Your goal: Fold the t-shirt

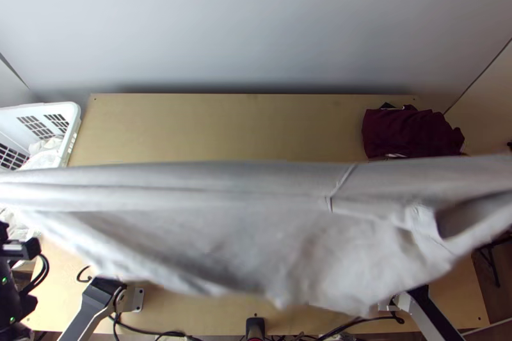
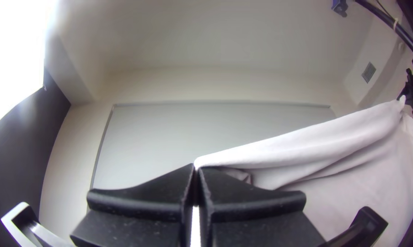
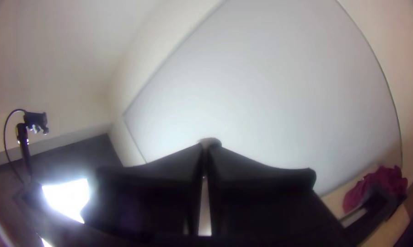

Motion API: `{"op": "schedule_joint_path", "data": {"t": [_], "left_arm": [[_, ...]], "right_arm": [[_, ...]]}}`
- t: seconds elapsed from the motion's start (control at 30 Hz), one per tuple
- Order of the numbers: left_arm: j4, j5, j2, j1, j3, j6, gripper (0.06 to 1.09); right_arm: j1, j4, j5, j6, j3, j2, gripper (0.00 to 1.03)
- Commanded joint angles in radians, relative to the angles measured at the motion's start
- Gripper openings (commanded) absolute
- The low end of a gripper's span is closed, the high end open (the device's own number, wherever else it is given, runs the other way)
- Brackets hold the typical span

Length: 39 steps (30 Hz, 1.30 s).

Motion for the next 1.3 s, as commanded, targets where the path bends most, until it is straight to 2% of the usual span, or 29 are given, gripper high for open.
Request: {"op": "schedule_joint_path", "data": {"t": [0.0, 0.13, 0.23, 0.47, 0.6, 0.7, 0.8, 0.87, 1.03, 1.27], "left_arm": [[-0.089, 0.01, -0.095, 0.036, 0.017, -0.083, 0.1], [-0.127, 0.01, -0.124, 0.066, -0.017, -0.119, 0.1], [-0.129, 0.01, -0.14, 0.068, -0.091, -0.115, 0.1], [-0.066, 0.047, -0.109, 0.048, -0.29, -0.055, 0.1], [0.018, 0.082, -0.083, 0.042, -0.419, -0.035, 0.1], [0.126, 0.087, -0.031, 0.046, -0.51, -0.006, 0.1], [0.262, 0.111, 0.078, 0.085, -0.569, 0.009, 0.1], [0.342, 0.143, 0.183, 0.118, -0.574, -0.009, 0.1], [0.567, 0.186, 0.503, 0.172, -0.522, -0.02, 0.1], [0.627, 0.188, 0.844, 0.246, -0.324, -0.055, 0.1]], "right_arm": [[-0.021, -0.038, -0.029, 0.022, 0.093, 0.002, 0.03], [-0.03, -0.052, -0.029, 0.019, 0.056, 0.003, 0.03], [-0.059, -0.034, -0.029, -0.03, -0.091, -0.017, 0.03], [-0.067, 0.175, -0.026, -0.143, -0.647, -0.113, 0.03], [-0.049, 0.322, -0.017, -0.143, -0.911, -0.126, 0.03], [0.034, 0.444, 0.095, -0.197, -1.07, -0.096, 0.03], [0.16, 0.577, 0.244, -0.278, -1.185, -0.024, 0.03], [0.198, 0.671, 0.292, -0.318, -1.225, 0.057, 0.03], [0.254, 0.85, 0.316, -0.349, -1.185, 0.324, 0.03], [0.26, 0.959, 0.356, -0.41, -0.946, 0.701, 0.03]]}}
